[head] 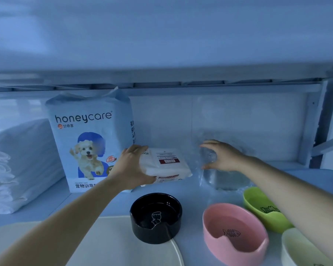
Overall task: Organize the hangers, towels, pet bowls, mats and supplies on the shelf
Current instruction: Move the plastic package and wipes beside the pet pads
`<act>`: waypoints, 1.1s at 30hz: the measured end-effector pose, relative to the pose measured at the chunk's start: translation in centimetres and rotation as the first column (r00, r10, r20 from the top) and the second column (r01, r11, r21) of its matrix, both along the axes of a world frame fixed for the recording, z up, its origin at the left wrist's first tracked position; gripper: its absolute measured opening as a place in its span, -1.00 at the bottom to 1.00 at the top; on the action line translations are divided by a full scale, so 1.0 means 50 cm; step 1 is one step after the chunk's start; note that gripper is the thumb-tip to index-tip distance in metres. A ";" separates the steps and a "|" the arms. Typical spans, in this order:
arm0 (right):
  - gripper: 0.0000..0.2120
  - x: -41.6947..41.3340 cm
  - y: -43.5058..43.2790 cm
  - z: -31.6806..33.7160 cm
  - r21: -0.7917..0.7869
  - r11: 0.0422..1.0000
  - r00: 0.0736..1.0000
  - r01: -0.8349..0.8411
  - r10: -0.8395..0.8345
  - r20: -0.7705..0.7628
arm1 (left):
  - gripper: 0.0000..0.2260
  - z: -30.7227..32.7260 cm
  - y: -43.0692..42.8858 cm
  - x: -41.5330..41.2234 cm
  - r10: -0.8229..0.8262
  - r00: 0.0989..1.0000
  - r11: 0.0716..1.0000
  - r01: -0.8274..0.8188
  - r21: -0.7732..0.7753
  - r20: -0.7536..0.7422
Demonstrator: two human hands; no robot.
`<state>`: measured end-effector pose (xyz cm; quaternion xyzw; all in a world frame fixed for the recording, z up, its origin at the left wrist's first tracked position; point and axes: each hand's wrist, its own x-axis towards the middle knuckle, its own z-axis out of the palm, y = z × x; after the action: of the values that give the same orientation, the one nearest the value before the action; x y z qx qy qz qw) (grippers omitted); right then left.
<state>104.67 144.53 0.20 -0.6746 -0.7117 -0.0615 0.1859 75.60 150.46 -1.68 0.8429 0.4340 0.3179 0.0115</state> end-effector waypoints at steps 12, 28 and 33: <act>-0.55 0.075 -0.032 -0.026 0.033 0.999 0.981 0.040 -0.045 0.189 | -0.17 -0.024 0.035 0.113 0.072 0.992 0.985 -0.054 -0.165 0.105; -0.29 0.206 -0.103 -0.007 0.079 0.996 0.995 0.032 -0.024 -0.098 | -0.19 -0.041 0.063 0.270 0.125 0.992 0.799 -0.118 -0.589 -0.029; -0.24 0.252 -0.116 -0.006 0.081 0.995 0.989 0.057 -0.045 -0.142 | -0.20 -0.012 0.024 0.330 0.010 0.997 0.888 0.026 -0.459 0.076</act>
<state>117.29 138.75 -0.08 -0.6868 -0.6760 -0.0492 0.2624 92.10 151.63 -2.29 0.8053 0.4928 0.2380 0.2282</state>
